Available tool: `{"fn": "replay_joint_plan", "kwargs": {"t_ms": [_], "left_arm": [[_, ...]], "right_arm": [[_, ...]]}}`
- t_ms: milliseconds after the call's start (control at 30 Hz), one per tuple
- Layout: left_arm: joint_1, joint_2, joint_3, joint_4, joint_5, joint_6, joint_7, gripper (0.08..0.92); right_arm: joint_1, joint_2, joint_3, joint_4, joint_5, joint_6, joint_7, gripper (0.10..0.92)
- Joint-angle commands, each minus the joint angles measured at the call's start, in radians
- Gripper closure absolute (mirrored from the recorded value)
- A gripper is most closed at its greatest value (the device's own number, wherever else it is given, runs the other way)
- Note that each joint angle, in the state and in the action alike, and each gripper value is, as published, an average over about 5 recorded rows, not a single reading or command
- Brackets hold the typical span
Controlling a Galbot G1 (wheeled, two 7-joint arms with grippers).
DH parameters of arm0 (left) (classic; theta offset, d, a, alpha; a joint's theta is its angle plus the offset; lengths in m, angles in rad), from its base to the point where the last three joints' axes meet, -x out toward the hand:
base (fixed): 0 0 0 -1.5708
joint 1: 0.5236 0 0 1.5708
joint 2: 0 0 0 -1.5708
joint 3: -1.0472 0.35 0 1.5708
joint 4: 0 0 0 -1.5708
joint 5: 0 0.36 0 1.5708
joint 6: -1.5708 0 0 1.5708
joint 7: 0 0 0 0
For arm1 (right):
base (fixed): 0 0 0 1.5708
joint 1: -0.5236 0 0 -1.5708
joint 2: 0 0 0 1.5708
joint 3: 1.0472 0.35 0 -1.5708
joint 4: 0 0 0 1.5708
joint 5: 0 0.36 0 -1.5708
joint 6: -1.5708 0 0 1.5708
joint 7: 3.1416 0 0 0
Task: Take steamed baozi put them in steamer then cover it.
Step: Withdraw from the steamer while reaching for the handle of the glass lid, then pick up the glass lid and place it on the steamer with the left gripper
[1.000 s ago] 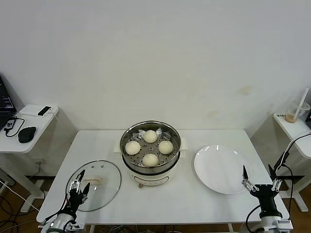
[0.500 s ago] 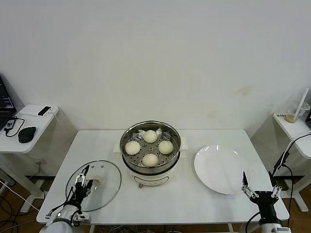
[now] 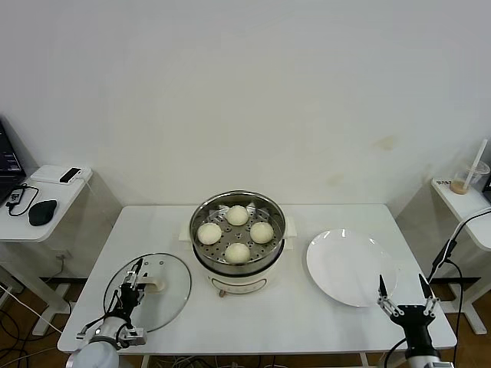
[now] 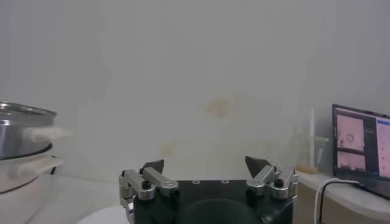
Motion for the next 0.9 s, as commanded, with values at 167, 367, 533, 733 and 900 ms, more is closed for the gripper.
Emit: {"fn": "replay_joint_plan", "kwargs": {"t_ms": [167,367,533,733,900], "left_arm": [[-0.017,-0.010,-0.005,0.035,0.000,-0.012,-0.037,0.537],[0.006,-0.013,-0.021,0.000,0.014,-0.024,-0.086,0.710],[0.032,-0.020,-0.054,-0.058,0.087,-0.019,-0.129,0.838],[0.074,-0.019,-0.136,-0.191,0.165,0.021,-0.089,0.867],[0.093,0.000,-0.205,-0.319,0.139,0.087,0.004,0.867]], "right_arm": [[-0.001,0.000,-0.008,0.001,0.002,0.000,0.000,0.203],[0.001,-0.001,-0.018,0.001,0.000,0.001,0.000,0.203],[0.001,-0.008,-0.024,0.006,-0.002,-0.002,0.000,0.203],[0.001,-0.012,-0.036,0.006,-0.006,-0.002,0.000,0.203],[0.006,-0.018,-0.050,0.008,-0.007,-0.010,-0.001,0.203]]}}
